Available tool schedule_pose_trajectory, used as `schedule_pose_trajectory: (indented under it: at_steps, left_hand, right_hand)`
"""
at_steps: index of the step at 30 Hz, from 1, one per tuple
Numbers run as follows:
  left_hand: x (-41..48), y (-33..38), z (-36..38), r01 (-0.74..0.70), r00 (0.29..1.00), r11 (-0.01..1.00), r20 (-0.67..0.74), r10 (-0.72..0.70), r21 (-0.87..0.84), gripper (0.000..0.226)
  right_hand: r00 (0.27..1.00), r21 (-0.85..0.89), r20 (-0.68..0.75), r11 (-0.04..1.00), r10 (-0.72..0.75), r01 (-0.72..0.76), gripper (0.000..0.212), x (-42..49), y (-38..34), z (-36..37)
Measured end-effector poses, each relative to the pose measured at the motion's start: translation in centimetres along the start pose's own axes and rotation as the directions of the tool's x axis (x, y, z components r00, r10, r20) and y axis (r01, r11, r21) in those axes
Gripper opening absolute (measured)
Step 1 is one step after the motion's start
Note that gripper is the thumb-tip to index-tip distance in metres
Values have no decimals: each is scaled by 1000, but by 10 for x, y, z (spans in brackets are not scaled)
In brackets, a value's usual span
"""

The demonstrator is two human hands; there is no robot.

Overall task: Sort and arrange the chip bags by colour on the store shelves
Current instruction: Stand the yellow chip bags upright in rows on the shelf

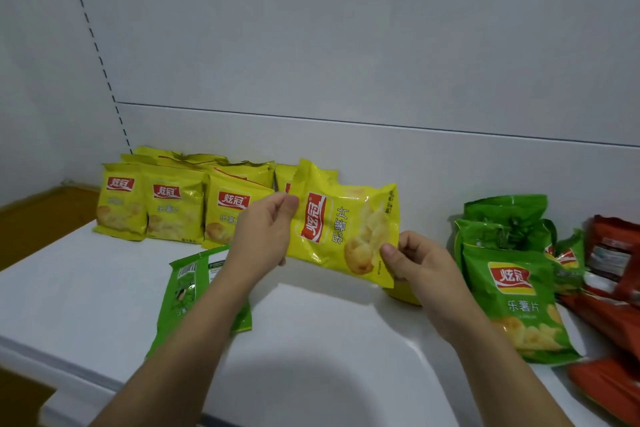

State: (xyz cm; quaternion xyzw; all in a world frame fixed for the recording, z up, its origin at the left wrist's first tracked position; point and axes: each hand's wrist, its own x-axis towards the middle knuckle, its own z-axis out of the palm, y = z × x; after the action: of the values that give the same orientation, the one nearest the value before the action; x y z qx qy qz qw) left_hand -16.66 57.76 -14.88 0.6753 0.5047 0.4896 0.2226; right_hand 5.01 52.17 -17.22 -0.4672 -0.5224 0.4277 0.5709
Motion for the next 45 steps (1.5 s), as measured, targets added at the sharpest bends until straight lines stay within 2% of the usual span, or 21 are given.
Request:
schedule_pose_trajectory:
  at_steps: [4, 7, 8, 10, 14, 16, 18, 20, 21, 23, 24, 26, 27, 28, 30, 32, 35, 38, 42, 45]
  left_hand:
    - [5, 7, -9, -48, 985, 999, 168, 46, 10, 40]
    - [1, 13, -4, 48, 975, 985, 221, -10, -166, 32]
    - [0, 14, -3, 80, 970, 973, 240, -26, -218, 31]
    - [4, 13, -1, 75, 965, 974, 260, -17, -212, 35]
    - [21, -1, 0, -60, 993, 998, 99, 62, -25, 44]
    - [26, -4, 1, -121, 991, 991, 59, 118, 51, 43]
    - [33, -7, -4, -204, 979, 970, 52, 199, 130, 41]
    - [41, -8, -15, -305, 950, 940, 127, 287, 155, 38]
    - [45, -6, -21, -363, 924, 917, 196, 330, 168, 36]
    - [52, -2, -27, -473, 860, 855, 325, 394, 213, 29]
    - [56, 1, -27, -516, 833, 822, 363, 417, 240, 29]
    - [63, 6, -25, -579, 791, 777, 404, 460, 249, 33]
    - [67, 8, -24, -595, 777, 770, 412, 476, 232, 33]
    - [72, 7, -24, -590, 779, 778, 404, 480, 213, 32]
    - [82, -1, -30, -519, 835, 834, 321, 448, 187, 35]
    - [90, -20, -42, -464, 881, 841, 241, 407, 278, 34]
    - [91, -54, -54, -501, 865, 665, 317, 389, 554, 29]
    - [84, -80, -60, -507, 861, 632, 312, 402, 585, 27]
    - [86, -95, -69, -409, 912, 669, 249, 326, 621, 35]
    - [87, -101, -71, -336, 942, 665, 249, 226, 667, 36]
  right_hand:
    - [1000, 283, -11, 959, -26, 28, 13, 1, -14, -3]
    - [1000, 319, 4, 947, -26, 23, 13, 0, -15, -1]
    - [1000, 294, -7, 955, -30, 31, 12, 0, -14, 0]
    - [998, 237, -47, 971, -30, 41, 14, 1, -12, 2]
    - [972, 122, -235, 992, 17, 12, 26, 6, -11, -4]
    - [967, 72, -255, 997, 16, 3, 25, 8, -11, -4]
    - [977, -22, -213, 999, 23, -28, 22, 9, -10, -2]
    - [991, -199, -130, 979, 16, -41, 5, 11, -12, -1]
    - [997, -290, -82, 957, 4, -28, 11, 12, -14, 1]
    - [999, -457, 9, 888, -46, 45, 37, 18, -19, 6]
    - [996, -515, 49, 853, -75, 89, 41, 22, -23, 13]
    - [988, -552, 111, 820, -107, 151, 32, 28, -28, 30]
    - [989, -523, 111, 841, -98, 142, 24, 32, -28, 38]
    - [992, -478, 97, 870, -78, 116, 20, 36, -26, 43]
    - [999, -408, 28, 912, -28, 37, 19, 45, -17, 44]
    - [996, -376, -89, 926, -6, -28, 16, 54, -5, 42]
    - [976, -308, -212, 945, 40, -106, 9, 68, 14, 49]
    - [962, -243, -253, 956, 99, -162, 18, 86, 29, 68]
    - [922, -263, -380, 946, 76, -187, 29, 111, 48, 94]
    - [891, -386, -453, 902, -1, -195, 29, 118, 55, 110]
